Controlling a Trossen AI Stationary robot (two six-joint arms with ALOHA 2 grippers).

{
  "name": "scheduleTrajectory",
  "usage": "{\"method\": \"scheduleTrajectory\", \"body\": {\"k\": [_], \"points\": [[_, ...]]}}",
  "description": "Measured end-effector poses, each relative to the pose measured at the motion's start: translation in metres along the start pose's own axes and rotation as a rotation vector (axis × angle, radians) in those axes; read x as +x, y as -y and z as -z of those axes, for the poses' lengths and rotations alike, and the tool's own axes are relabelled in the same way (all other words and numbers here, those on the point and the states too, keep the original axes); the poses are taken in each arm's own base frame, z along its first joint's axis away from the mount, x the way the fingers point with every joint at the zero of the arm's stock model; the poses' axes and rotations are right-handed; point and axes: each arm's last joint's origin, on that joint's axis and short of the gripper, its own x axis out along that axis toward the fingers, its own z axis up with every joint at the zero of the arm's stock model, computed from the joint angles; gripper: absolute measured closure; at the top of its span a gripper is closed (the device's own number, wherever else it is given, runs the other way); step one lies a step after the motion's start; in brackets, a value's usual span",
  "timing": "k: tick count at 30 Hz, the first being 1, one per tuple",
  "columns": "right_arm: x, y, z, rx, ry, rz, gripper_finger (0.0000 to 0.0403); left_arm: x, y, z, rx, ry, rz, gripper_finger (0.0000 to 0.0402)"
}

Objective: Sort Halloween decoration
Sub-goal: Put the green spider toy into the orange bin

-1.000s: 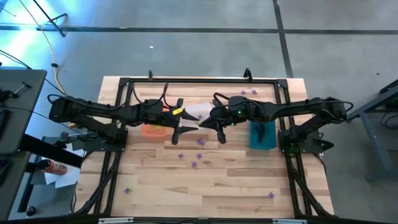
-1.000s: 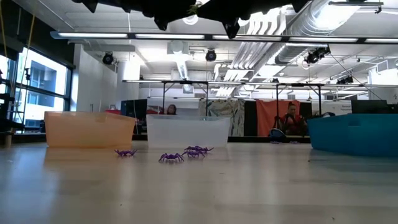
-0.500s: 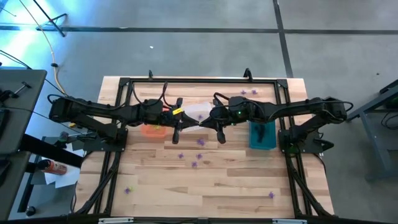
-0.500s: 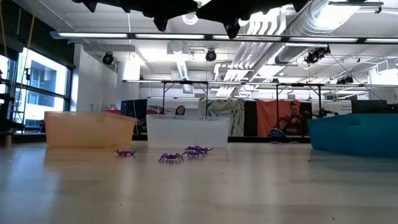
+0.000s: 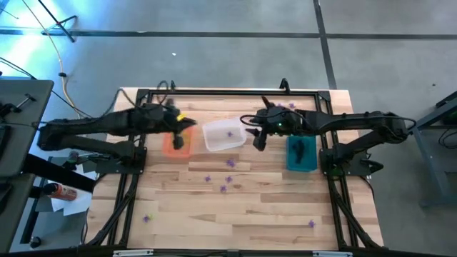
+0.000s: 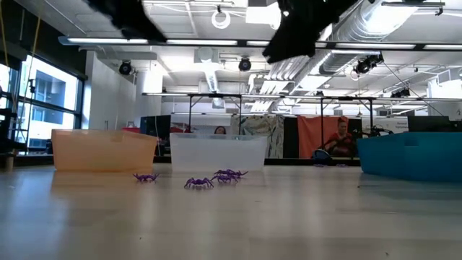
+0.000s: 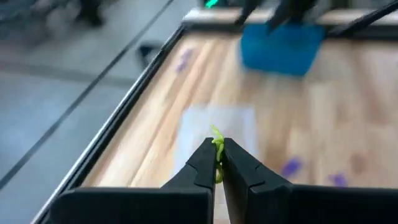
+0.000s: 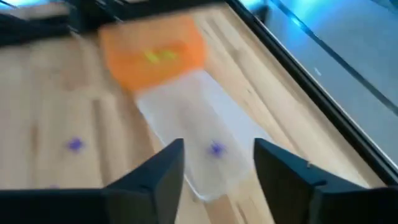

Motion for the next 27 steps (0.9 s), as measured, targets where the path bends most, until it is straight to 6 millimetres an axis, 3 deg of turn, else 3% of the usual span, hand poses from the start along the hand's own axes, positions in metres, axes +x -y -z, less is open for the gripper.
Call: {"method": "scheduleTrajectory", "body": {"k": [6,11,18,27], "points": [[0.002,0.011,0.007,0.086,-0.080,0.061,0.0169,-0.025,-0.014,0.038,-0.136,-0.131,-0.088,0.0401],[0.002,0.013,0.004,0.089,-0.053,0.062,0.0160,-0.023,-0.027,0.050,-0.285,-0.222,-0.132,0.0401],[0.003,0.017,0.002,0.111,-0.033,0.070,0.0160,0.018,-0.044,0.081,-0.374,-0.601,-0.027,0.0401],[0.003,0.016,0.001,0.163,-0.024,0.063,0.0160,0.068,-0.044,0.109,-0.369,-0.869,0.020,0.0401]]}}
